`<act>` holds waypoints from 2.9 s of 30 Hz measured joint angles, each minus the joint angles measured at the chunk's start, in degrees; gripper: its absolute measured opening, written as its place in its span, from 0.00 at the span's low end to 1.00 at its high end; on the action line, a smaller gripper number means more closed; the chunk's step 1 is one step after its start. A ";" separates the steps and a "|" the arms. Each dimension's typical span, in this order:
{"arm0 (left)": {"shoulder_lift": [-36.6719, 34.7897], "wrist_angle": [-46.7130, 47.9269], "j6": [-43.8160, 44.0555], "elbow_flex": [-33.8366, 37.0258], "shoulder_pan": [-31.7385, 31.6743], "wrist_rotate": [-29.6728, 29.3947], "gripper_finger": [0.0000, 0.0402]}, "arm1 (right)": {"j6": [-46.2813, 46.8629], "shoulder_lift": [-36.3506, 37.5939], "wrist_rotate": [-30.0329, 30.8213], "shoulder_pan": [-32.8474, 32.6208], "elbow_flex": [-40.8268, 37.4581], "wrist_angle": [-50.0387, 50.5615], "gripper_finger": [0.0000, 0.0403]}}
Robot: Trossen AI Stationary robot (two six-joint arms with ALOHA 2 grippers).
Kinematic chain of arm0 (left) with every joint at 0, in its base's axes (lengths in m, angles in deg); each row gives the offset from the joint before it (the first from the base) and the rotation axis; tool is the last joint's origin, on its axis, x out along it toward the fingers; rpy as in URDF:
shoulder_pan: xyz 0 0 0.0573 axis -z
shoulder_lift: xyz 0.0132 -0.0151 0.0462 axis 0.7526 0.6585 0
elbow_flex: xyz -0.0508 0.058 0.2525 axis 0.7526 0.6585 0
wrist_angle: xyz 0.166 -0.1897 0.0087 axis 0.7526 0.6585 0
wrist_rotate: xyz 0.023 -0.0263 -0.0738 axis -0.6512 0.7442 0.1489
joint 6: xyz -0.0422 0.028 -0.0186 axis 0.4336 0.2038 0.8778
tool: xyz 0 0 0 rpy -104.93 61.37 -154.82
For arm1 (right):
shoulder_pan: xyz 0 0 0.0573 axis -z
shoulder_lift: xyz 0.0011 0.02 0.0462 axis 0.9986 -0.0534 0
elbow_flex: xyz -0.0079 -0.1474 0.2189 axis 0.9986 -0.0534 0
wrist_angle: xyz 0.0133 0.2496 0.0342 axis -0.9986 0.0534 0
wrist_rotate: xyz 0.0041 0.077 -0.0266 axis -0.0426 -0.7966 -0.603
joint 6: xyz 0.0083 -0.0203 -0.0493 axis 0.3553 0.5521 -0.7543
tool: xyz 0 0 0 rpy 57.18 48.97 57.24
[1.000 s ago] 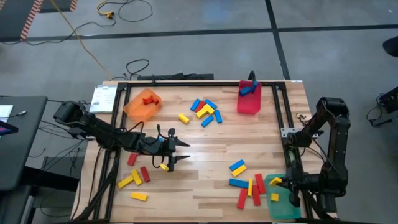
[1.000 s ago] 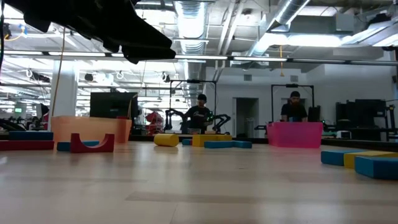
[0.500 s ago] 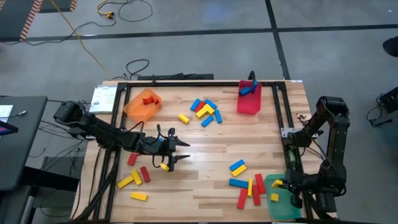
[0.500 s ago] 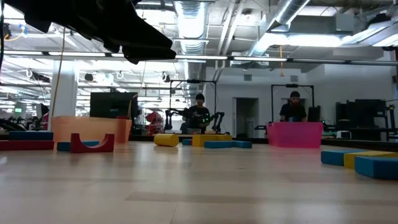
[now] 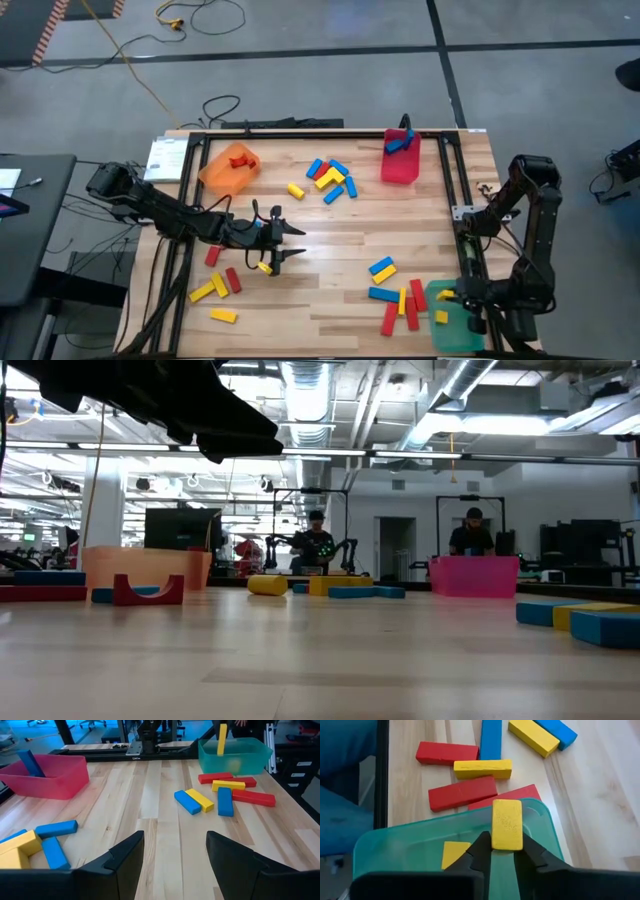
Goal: Sort blocks
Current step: Put the yellow block into the green bin, then put the red block into the orange bin
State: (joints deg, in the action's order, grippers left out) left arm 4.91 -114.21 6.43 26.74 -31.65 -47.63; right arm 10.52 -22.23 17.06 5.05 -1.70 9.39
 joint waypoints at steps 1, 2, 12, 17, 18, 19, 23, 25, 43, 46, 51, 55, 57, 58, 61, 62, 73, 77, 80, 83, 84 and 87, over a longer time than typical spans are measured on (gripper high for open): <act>0.00 0.00 0.05 0.00 0.00 0.00 0.52 | 0.00 0.22 -0.29 0.02 -0.03 -0.01 0.21; 0.00 -0.04 0.13 0.00 0.00 0.00 0.52 | 0.00 0.38 -0.48 0.02 -0.07 -0.02 0.22; 0.00 -0.31 0.45 0.00 0.00 0.00 0.52 | -0.06 0.57 -1.88 1.64 -0.38 1.34 0.32; 0.00 -0.37 0.51 -0.04 0.00 0.02 0.52 | -0.08 0.35 -3.73 3.04 -0.39 2.51 0.36; 0.00 -0.33 0.51 -0.04 0.00 0.02 0.52 | -0.25 0.35 -3.79 3.24 -0.39 2.87 0.37; 0.00 -0.33 0.51 -0.04 -0.01 0.01 0.52 | -0.61 0.37 -3.86 3.41 -0.39 3.35 0.38; 0.00 -0.31 0.60 -0.04 0.00 0.02 0.52 | -1.53 0.42 -4.55 4.43 -0.37 4.56 0.39; 0.00 -0.31 0.65 -0.04 -0.01 0.02 0.52 | -1.68 0.46 -4.66 4.88 -0.34 5.32 0.40; 0.00 1.03 0.59 -0.04 0.00 0.44 0.52 | -39.59 0.74 2.96 23.59 6.10 -5.51 0.40; 0.00 2.64 0.96 -0.04 0.02 0.46 0.52 | -50.52 0.74 2.90 27.64 6.19 -13.97 0.40; 0.00 5.37 1.10 -0.04 0.80 0.48 0.52 | -68.66 0.74 2.08 34.36 6.19 -28.44 0.40; 0.00 8.81 1.12 -0.04 1.59 0.48 0.52 | -80.56 0.74 -1.00 40.23 6.21 -36.37 0.40; 0.00 11.04 1.49 -0.04 1.89 0.48 0.52 | -84.50 0.63 -3.34 43.57 6.21 -38.73 0.40; 0.00 12.28 1.86 -0.04 1.98 0.50 0.52 | -86.05 0.40 -4.61 45.27 6.21 -39.73 0.40; 0.00 16.22 3.17 -0.04 2.29 0.48 0.52 | -89.71 0.13 -10.27 50.23 5.58 -43.20 0.40; 0.00 17.60 3.61 -0.04 2.42 0.50 0.52 | -90.68 0.15 -12.22 51.94 5.00 -44.93 0.40; 0.00 31.92 10.13 -0.02 3.17 -0.08 0.52 | -95.82 0.13 -22.65 61.41 0.54 -56.15 0.40; 0.00 35.40 12.88 -0.02 3.17 -6.52 0.52 | -95.32 0.13 -22.79 62.71 -1.32 -56.68 0.40; 0.00 36.25 13.78 -0.02 3.10 -12.12 0.52 | -94.62 0.13 -22.84 63.56 -2.71 -58.45 0.40; -0.02 36.52 14.02 -0.10 3.10 -16.45 0.52 | -94.01 0.13 -22.83 64.14 -4.13 -59.97 0.40; -0.02 37.30 14.39 -0.37 3.09 -16.95 0.52 | -93.79 0.13 -22.83 64.29 -4.50 -60.13 0.40; -0.04 38.54 16.16 -0.70 2.14 -14.17 0.52 | -92.60 0.13 -22.83 64.43 -4.84 -60.04 0.40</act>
State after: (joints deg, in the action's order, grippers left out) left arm 4.87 -75.66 22.59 26.04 -29.50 -61.79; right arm -82.09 -22.10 -5.77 69.49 -6.55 -50.65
